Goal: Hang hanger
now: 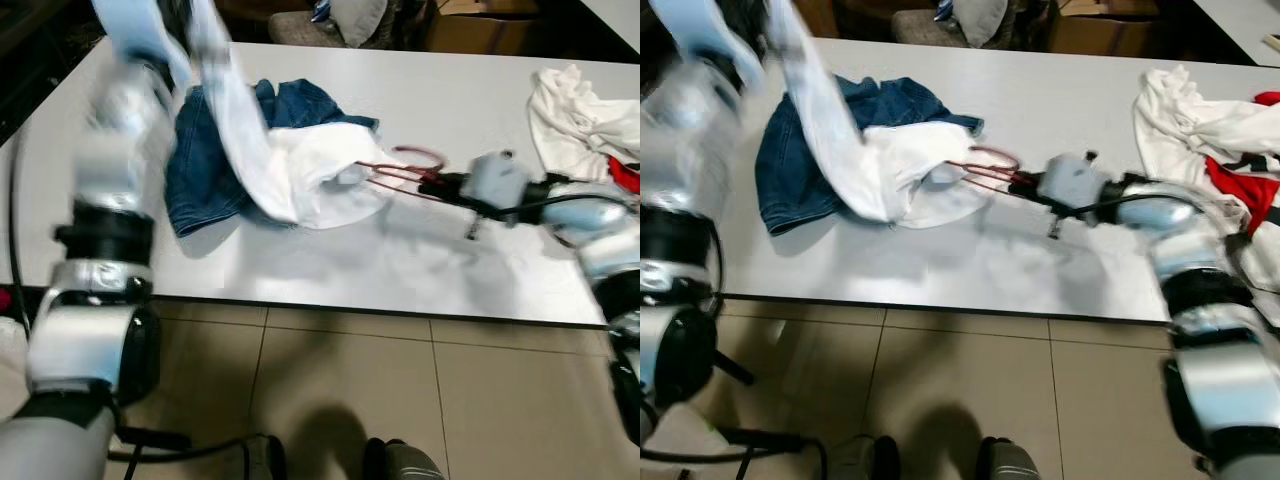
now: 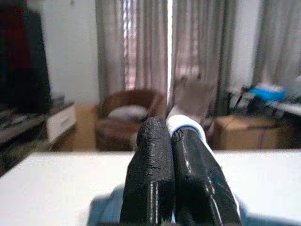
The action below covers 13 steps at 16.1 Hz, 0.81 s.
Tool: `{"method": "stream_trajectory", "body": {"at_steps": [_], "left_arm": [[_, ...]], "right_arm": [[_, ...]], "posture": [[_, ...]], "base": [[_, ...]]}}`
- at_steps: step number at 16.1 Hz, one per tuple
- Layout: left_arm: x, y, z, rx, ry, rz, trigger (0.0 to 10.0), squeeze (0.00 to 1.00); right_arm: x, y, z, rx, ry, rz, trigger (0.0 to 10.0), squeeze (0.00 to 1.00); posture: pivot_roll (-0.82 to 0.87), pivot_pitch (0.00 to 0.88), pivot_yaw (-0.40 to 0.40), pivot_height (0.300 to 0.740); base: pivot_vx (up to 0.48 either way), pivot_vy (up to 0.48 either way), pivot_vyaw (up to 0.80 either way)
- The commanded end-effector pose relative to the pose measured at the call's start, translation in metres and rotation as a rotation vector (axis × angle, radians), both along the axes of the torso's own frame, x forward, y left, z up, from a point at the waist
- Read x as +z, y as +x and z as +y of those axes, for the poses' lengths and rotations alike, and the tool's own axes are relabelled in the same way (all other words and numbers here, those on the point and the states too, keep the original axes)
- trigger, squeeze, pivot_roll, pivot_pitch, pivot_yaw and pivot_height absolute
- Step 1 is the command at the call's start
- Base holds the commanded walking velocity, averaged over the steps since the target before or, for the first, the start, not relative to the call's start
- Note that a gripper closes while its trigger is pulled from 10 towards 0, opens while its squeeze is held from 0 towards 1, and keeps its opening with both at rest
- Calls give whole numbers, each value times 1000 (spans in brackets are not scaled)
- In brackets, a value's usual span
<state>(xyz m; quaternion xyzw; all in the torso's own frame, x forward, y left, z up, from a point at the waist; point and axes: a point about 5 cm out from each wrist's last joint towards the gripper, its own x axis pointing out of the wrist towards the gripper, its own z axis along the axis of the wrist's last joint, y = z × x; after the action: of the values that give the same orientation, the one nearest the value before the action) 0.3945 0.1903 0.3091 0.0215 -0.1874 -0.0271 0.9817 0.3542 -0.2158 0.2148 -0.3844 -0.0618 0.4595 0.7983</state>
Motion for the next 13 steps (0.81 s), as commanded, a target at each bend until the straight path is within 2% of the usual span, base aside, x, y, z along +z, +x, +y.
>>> {"method": "stream_trajectory", "body": {"at_steps": [1, 2, 3, 4, 5, 6, 8, 9, 10, 11, 12, 13], "left_arm": [[-5, 1, 6, 41, 12, -2, 10000, 0], [-21, 4, 11, 65, 18, 41, 10000, 0], [-27, 4, 13, 73, 35, 55, 10000, 0], [-41, 4, 17, 76, 62, 89, 10000, 0], [-51, 3, 19, 71, 70, 112, 10000, 0], [-57, 1, 21, 63, 69, 122, 10000, 0], [-59, -1, 27, 73, 61, 108, 10000, 0], [-54, -1, 30, 82, 54, 91, 10000, 0], [-51, 0, 32, 88, 50, 78, 10000, 0], [-43, 0, 35, 94, 41, 50, 10000, 0], [-22, -2, 41, 104, 8, -21, 10000, 0], [-16, -3, 44, 108, 6, -43, 10000, 0]], "right_arm": [[14, -6, -10, 35, 20, 27, 10000, 0], [22, -13, -21, 58, -1, 69, 10000, 0], [26, -15, -26, 55, -4, 86, 10000, 0], [28, -18, -39, 12, -53, 131, 10000, 0], [29, -12, -49, -103, -99, 96, 10000, 0], [34, -1, -54, -251, -83, 3, 10000, 0], [40, 13, -49, -419, 60, -93, 10000, 0], [35, 12, -36, -343, 46, -60, 10000, 0], [34, 12, -30, -302, 28, -58, 10000, 0], [44, 19, -24, -318, 27, -123, 10000, 0], [105, 35, -24, -569, 278, -480, 10000, 0], [119, 36, -25, -573, 408, -470, 10000, 0]], "posture": [[-77, 130, 49, 740], [-79, 130, 52, 740], [-80, 131, 53, 740], [-80, 128, 54, 740], [-83, 126, 55, 740], [-85, 124, 56, 740], [-82, 122, 54, 740], [-82, 118, 59, 740], [-82, 118, 60, 740], [-81, 116, 62, 740], [-74, 113, 64, 740], [-71, 111, 60, 740]], "base": [[0, 0, 0], [0, 0, 0], [0, 0, 0], [0, 0, 0], [0, 0, 0], [0, 0, 0], [0, 0, 0], [0, 0, 0], [0, 0, 0], [0, 0, 0], [0, 0, 0], [0, 0, 0]]}}
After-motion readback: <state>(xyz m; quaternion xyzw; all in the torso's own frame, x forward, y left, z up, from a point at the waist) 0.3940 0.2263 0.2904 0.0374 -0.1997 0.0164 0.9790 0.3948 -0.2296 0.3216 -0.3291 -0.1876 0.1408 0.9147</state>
